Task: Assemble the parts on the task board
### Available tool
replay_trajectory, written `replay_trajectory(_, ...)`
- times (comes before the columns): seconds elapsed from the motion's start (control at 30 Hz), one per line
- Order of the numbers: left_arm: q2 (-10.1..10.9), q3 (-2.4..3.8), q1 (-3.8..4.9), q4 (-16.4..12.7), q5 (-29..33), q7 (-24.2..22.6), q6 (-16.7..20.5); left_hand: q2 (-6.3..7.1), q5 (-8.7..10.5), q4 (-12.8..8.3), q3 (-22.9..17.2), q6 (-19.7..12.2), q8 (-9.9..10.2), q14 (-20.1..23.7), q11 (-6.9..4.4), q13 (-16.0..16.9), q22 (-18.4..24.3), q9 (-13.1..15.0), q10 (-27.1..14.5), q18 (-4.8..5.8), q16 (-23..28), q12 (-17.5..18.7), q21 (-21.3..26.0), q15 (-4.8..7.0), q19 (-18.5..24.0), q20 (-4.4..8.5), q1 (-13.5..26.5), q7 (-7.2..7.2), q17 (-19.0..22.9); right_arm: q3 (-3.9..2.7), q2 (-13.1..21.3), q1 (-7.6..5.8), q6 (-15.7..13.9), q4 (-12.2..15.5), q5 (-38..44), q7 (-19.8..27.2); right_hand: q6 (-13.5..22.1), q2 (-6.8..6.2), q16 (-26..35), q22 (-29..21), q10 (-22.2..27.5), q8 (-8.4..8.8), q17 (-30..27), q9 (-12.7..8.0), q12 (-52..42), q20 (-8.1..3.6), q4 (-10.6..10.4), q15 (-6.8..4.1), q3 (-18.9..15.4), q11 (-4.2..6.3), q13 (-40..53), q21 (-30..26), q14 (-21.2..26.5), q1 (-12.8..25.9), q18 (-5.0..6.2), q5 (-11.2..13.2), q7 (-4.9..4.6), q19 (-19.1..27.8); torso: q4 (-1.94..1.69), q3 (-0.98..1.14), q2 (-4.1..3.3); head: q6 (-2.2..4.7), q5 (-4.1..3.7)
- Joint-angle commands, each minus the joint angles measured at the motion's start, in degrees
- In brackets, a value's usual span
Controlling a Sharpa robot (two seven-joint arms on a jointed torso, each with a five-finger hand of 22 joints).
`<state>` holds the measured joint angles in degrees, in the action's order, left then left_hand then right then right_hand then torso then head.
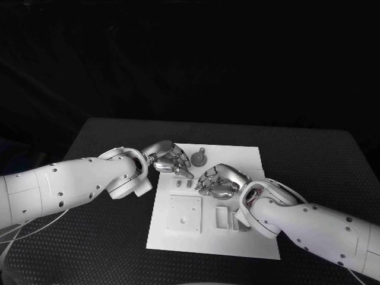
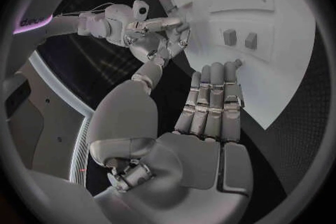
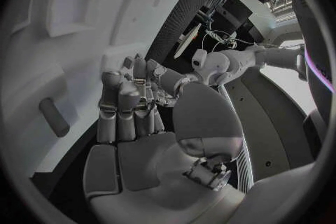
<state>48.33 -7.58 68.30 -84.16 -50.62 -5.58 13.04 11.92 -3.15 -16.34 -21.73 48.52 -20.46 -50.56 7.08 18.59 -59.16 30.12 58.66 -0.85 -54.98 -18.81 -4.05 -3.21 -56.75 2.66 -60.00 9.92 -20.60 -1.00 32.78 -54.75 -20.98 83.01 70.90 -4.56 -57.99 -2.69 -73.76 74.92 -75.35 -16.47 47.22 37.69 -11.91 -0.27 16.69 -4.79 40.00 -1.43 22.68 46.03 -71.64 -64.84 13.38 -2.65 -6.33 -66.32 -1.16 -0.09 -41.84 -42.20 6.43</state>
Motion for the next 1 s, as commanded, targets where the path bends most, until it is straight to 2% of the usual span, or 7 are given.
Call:
replay_trajectory(0.03, -0.14, 0.03, 0.02, -0.43, -1.84, 0.79, 0.11, 0.06, 0.33, -0.12, 0.57, 0.2, -0.55, 0.02, -0.05, 0.67, 0.09, 0.14, -0.52, -0.1, -0.18, -0.82, -0.1, 0.34, -0.54, 0.02, 0.05, -0.26, -0.36, -0.06, -0.07, 0.02, -0.27, 0.16, -0.34, 0.83, 0.03, 0.32, 0.2, 0.41, 0.34, 0.05, 0.1, -0.03, 0.37, -0.45, 0.08, -0.05, 0.05, -0.08, 0.09, -0.36, 0.2, 0.44, 1.62, -0.24, -0.46, 0.09, 0.02, 0.01, -0.07, -0.02, 0.06)
replay_trajectory(0.17, -0.32, 0.03, 0.02, -0.71, -3.48, 1.24, 0.48, -0.04, 0.33, -0.12, 0.94, 0.26, -1.04, -0.13, -0.19, 1.61, 0.09, 0.32, -0.92, -0.1, -0.23, -2.05, -0.16, 0.46, -0.79, 0.13, 0.03, -0.38, -0.87, -0.18, -0.08, 0.03, -0.61, 0.37, -0.43, 1.13, 0.03, 0.33, 0.2, 0.41, 0.34, 0.05, 0.1, -0.02, 0.38, -0.45, 0.09, -0.05, 0.04, -0.08, 0.1, -0.37, 0.2, 0.45, 1.62, -0.24, -0.46, 0.09, 0.02, -0.05, -0.06, -0.03, -0.03)
replay_trajectory(0.3, -0.54, 0.02, 0.02, -0.73, -4.06, 1.97, 1.08, -0.34, 0.33, -0.16, 1.19, 0.57, -1.6, -0.56, -0.43, 2.47, 0.0, 0.5, -1.03, -0.14, -0.4, -3.23, -0.3, 0.7, -1.22, 0.33, -0.24, -0.59, -1.39, -0.37, -0.1, 0.03, -0.81, 0.71, -0.68, 1.38, 0.04, 0.34, 0.21, 0.4, 0.34, 0.06, 0.11, -0.01, 0.38, -0.46, 0.09, -0.05, 0.04, -0.08, 0.11, -0.38, 0.21, 0.46, 1.62, -0.24, -0.46, 0.09, -0.01, -0.02, -0.07, -0.03, -0.08)
replay_trajectory(0.47, -0.66, 0.02, 0.02, -0.69, -4.42, 2.16, 1.13, -2.04, 0.34, -0.32, 0.73, 1.22, -2.39, -1.33, -0.81, 3.34, -0.25, 0.73, -0.88, -0.17, -0.72, -4.52, -0.56, 1.13, -1.82, 0.67, -2.66, -0.99, -2.02, -0.56, -0.13, 0.03, -0.9, 0.89, -1.12, 1.57, 0.04, 0.36, 0.22, 0.4, 0.34, 0.06, 0.11, -0.01, 0.39, -0.46, 0.09, -0.05, 0.04, -0.08, 0.12, -0.39, 0.21, 0.46, 1.62, -0.24, -0.46, 0.09, 0.0, -0.04, -0.05, -0.09, -0.1)
replay_trajectory(0.6, -0.87, 0.02, 0.02, -0.73, -4.46, 2.23, 0.99, -2.53, 0.34, -0.29, 0.74, 1.42, -2.63, -1.59, -0.91, 3.67, -0.39, 0.73, -0.92, -0.09, -0.77, -5.01, -0.65, 1.27, -2.06, 0.8, -3.57, -1.1, -2.32, -0.7, -0.14, 0.04, -0.89, 1.0, -1.23, 1.63, 0.05, 0.37, 0.22, 0.39, 0.34, 0.06, 0.11, 0.0, 0.4, -0.46, 0.09, -0.05, 0.03, -0.08, 0.13, -0.39, 0.21, 0.47, 1.62, -0.24, -0.46, 0.09, -0.04, -0.06, -0.06, -0.14, -0.13)
replay_trajectory(1.0, -1.35, 0.02, 0.02, -1.04, -4.51, 2.16, 0.53, -2.26, 0.35, -0.2, 1.38, 1.45, -2.75, -1.68, -0.91, 3.96, -0.48, 0.66, -1.16, 0.04, -0.67, -5.41, -0.62, 1.32, -2.15, 0.89, -3.24, -1.11, -2.6, -1.07, -0.5, 0.04, -0.88, 1.03, -1.32, 1.71, 0.07, 0.4, 0.25, 0.38, 0.35, 0.08, 0.12, 0.02, 0.42, -0.47, 0.1, -0.05, 0.01, -0.08, 0.16, -0.42, 0.22, 0.5, 1.62, -0.24, -0.46, 0.09, -0.02, -0.08, -0.05, -0.23, -0.14)
